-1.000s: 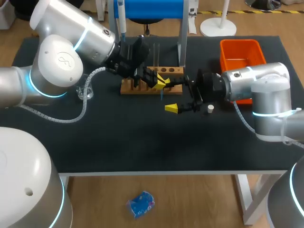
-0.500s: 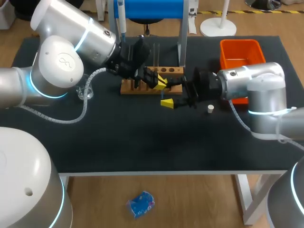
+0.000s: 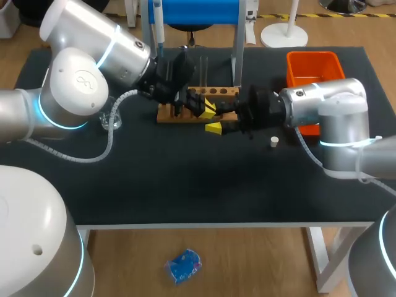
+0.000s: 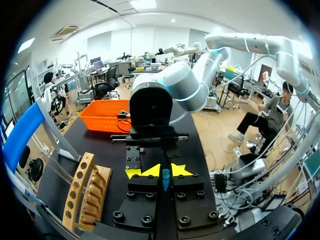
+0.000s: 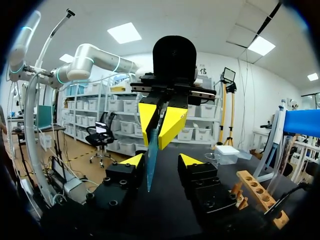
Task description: Invert the test tube, pick up the pipette, mount the tip to pipette, aspirate from beaker and dispense into the tube, eject the tip, return the pipette, and cap with the stopper.
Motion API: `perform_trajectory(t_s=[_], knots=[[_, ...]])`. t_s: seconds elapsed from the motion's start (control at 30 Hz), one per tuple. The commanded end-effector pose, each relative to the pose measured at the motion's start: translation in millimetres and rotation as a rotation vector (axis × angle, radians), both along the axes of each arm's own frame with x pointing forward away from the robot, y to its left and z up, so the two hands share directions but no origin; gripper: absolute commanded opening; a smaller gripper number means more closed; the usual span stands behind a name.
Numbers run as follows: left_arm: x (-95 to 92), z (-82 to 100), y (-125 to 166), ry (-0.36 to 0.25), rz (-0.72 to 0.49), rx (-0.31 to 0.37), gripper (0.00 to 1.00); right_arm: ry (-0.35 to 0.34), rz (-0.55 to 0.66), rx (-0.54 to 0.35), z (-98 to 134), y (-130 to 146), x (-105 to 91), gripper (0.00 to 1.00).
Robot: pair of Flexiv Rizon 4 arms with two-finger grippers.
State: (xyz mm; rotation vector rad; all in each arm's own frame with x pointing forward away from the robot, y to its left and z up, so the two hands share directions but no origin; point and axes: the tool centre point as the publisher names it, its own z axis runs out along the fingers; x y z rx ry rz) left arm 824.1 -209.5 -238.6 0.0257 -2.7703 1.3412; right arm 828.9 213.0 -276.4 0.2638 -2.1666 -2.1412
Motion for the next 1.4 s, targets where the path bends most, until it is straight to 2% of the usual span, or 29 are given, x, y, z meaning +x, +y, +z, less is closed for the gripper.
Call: perform_trajectory(t_s=[0.03, 0.27, 0.43, 0.7, 0.77, 1.13, 1.2, 1.4], knots=[[0.9, -1.6, -0.7, 0.002, -0.001, 0.0, 0.0, 0.004, 0.001, 0.002, -1.9, 3.1, 0.3, 0.45], [1.1, -2.0, -0.5, 0.002, 0.0, 0.001, 0.0, 0.008, 0.002, 0.005, -2.1, 5.2, -0.4, 0.43], [1.3, -2.5, -0.3, 0.002, 0.002, 0.003, 0.0, 0.006, 0.001, 0.006, -1.6, 5.5, -0.4, 0.29], [2.9, -4.6, 0.3, 0.009, 0.004, 0.011, 0.0, 0.008, 0.0, 0.002, -1.8, 6.7, -1.9, 0.15], [3.0, -4.9, 0.4, 0.01, 0.004, 0.013, 0.0, 0.011, -0.002, -0.001, -2.6, 6.9, -2.2, 0.0], [3.6, -7.1, 0.2, 0.014, 0.005, 0.018, 0.0, 0.008, -0.008, -0.012, -2.9, 6.6, -2.8, 0.0], [3.5, -6.9, 0.3, 0.005, 0.009, 0.01, 1.0, 0.006, -0.007, -0.014, -2.7, 6.4, -2.9, 0.0], [7.5, 4.0, 6.9, -0.039, 0.061, -0.021, 1.0, 0.006, -0.006, -0.018, -3.4, 4.7, -4.3, 0.0]])
